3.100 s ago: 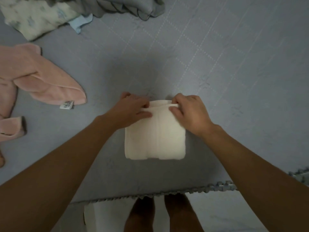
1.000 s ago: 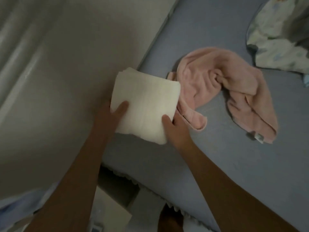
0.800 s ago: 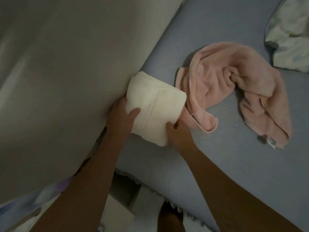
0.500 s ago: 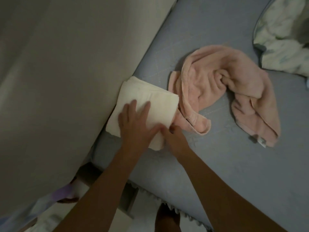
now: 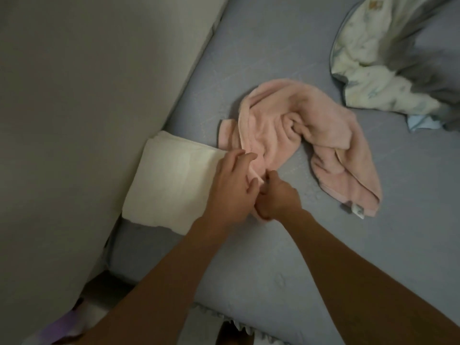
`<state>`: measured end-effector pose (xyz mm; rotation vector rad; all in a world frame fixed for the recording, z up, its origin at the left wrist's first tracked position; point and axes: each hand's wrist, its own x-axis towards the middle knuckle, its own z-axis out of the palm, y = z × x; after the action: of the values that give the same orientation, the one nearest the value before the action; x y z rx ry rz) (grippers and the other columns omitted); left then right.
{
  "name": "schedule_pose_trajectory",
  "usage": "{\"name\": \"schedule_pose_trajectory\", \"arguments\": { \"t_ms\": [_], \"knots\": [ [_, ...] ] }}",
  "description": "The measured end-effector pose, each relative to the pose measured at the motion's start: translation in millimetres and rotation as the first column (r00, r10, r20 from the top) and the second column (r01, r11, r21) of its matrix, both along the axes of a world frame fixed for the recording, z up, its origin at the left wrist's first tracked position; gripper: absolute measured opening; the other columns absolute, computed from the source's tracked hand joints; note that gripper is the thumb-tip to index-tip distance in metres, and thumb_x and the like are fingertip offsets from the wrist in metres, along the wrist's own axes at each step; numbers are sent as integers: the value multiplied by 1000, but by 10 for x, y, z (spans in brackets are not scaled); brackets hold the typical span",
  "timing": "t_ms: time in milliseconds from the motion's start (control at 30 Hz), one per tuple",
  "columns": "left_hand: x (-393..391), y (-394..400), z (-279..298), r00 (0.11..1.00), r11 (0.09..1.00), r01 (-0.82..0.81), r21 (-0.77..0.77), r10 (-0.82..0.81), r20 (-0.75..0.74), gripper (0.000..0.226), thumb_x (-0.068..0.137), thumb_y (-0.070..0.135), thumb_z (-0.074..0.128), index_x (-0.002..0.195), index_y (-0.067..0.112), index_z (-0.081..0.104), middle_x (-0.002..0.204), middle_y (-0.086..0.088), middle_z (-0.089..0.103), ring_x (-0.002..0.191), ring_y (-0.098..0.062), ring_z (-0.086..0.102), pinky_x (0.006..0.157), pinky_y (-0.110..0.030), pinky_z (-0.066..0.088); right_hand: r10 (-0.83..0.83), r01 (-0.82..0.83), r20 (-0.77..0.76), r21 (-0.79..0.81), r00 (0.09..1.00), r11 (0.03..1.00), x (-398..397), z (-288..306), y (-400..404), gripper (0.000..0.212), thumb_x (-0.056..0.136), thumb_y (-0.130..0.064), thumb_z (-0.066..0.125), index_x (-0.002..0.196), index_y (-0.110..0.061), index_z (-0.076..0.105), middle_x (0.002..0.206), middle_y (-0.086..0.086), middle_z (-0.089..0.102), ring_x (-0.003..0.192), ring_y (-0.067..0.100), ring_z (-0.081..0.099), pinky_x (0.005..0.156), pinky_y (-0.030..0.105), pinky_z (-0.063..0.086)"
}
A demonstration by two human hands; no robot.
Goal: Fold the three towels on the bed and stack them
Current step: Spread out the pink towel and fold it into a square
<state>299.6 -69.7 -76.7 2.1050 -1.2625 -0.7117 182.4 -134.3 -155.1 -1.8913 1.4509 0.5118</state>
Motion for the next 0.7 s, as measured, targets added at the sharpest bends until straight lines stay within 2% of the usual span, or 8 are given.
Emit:
{"name": "schedule_pose_trajectory", "arguments": {
  "t_ms": [100, 167, 333, 433, 500, 567, 633, 700],
  "knots": [
    [-132, -259, -148, 996, 997, -60, 51, 63, -58, 62, 79, 15, 64, 138, 14, 44, 143, -11, 40, 129, -28, 42, 107, -44, 38, -215, 203, 147, 94, 966, 975, -249, 39, 125, 29, 79, -50, 59, 95, -26, 58, 96, 2, 71, 89, 27, 66, 70, 32, 47],
    [-171, -386, -269, 996, 990, -85, 115, 88, -26, 70, 81, 24, 65, 143, 11, 37, 142, -19, 40, 131, -35, 40, 109, -46, 35, -398, 363, 181, 198, 899, 911, -618, 134, 266, 29, 70, -50, 65, 83, -24, 60, 79, -6, 70, 74, 18, 67, 60, 29, 47],
    [-518, -473, -615, 996, 931, -71, 357, 47, 76, 80, 85, 52, 57, 148, 11, 30, 154, -19, 31, 143, -35, 26, 116, -48, 23, -547, 539, -60, 284, 835, 793, -2129, 270, 647, 34, 69, -39, 69, 95, -17, 70, 77, -2, 75, 76, 21, 71, 67, 32, 54],
    [-853, -436, -704, 982, 965, 8, 264, 42, -183, 80, 79, 39, 73, 145, 12, 37, 145, -17, 43, 135, -34, 40, 110, -45, 36, -450, 527, -327, 200, 831, 826, -3067, 242, 789, 38, 85, -29, 62, 121, -18, 65, 105, 11, 74, 102, 33, 68, 74, 29, 50],
    [-1095, -386, -715, 866, 986, 46, 158, 39, -499, 87, 74, 21, 80, 147, 20, 34, 145, -5, 48, 133, -21, 47, 108, -43, 42, -458, 558, -403, 174, 792, 812, -3494, 254, 815, 38, 85, -26, 62, 121, -14, 66, 95, 7, 76, 96, 30, 70, 62, 24, 47],
    [-1319, -383, -691, 640, 985, -70, 156, 165, -751, 88, 72, 13, 78, 147, 25, 35, 143, 1, 52, 129, -14, 52, 108, -44, 44, -475, 560, -415, 108, 776, 821, -3763, 232, 738, 39, 83, -30, 64, 117, -13, 68, 98, 9, 76, 95, 30, 70, 64, 26, 44],
    [-1481, -439, -672, 393, 953, -243, 179, 265, -880, 73, 71, 17, 69, 140, 19, 47, 137, -8, 58, 124, -24, 57, 104, -47, 47, -529, 577, -366, 27, 766, 817, -3911, 182, 608, 40, 83, -36, 63, 116, -15, 69, 103, 12, 74, 97, 33, 69, 69, 30, 45],
    [-1511, -512, -631, 305, 894, -410, 182, 322, -896, 50, 77, 21, 63, 126, 10, 59, 124, -15, 64, 113, -29, 62, 92, -44, 50, -509, 543, -332, 11, 794, 840, -3975, 133, 522, 44, 82, -41, 62, 120, -20, 66, 109, 13, 72, 101, 33, 68, 76, 34, 50]
  ]
}}
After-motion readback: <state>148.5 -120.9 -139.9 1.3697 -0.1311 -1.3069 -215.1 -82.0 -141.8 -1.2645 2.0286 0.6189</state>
